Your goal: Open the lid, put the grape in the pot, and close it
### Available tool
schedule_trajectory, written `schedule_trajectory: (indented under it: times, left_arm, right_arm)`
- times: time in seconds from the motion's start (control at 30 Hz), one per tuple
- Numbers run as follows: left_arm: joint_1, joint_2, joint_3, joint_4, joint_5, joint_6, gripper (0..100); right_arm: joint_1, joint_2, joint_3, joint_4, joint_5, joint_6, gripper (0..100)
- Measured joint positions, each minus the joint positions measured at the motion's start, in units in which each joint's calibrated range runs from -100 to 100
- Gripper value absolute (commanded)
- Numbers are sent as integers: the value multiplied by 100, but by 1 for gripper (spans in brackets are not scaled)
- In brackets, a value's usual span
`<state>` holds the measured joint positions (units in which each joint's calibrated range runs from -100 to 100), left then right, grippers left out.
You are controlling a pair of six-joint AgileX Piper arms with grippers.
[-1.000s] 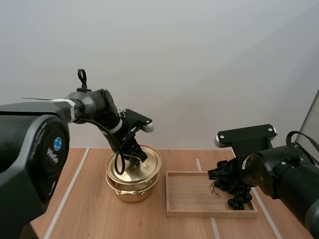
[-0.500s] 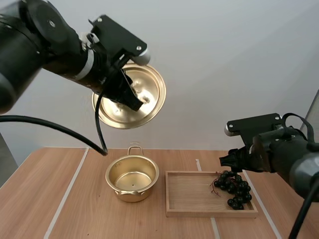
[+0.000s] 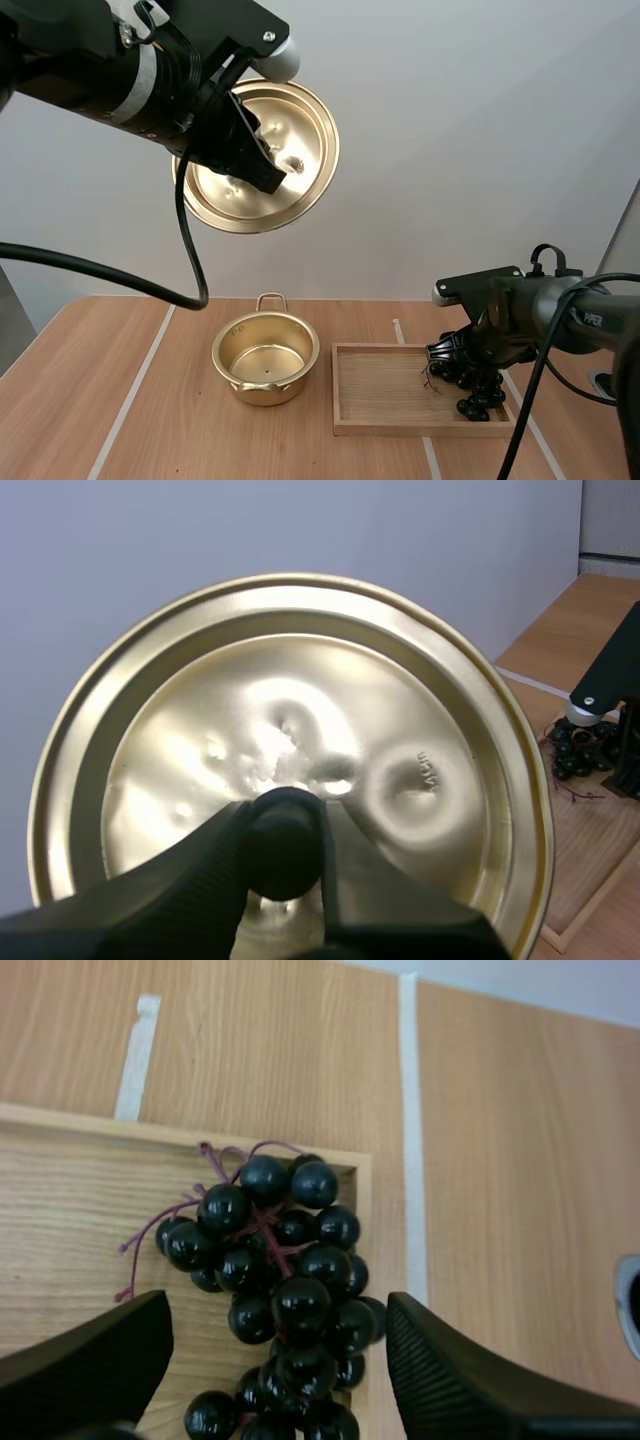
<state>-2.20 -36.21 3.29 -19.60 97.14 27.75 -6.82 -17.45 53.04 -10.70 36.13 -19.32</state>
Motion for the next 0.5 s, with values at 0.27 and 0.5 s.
schedule_trajectory:
  times: [0.27, 0.5]
  left_arm:
    - [0, 0, 0, 0, 239, -94, 0]
    - [0, 0, 0, 0, 286, -176, 0]
  right_arm:
    - [-40, 918, 0, -208, -889, -168, 100]
    - [-48, 1009, -29, -191, -1051, -316, 0]
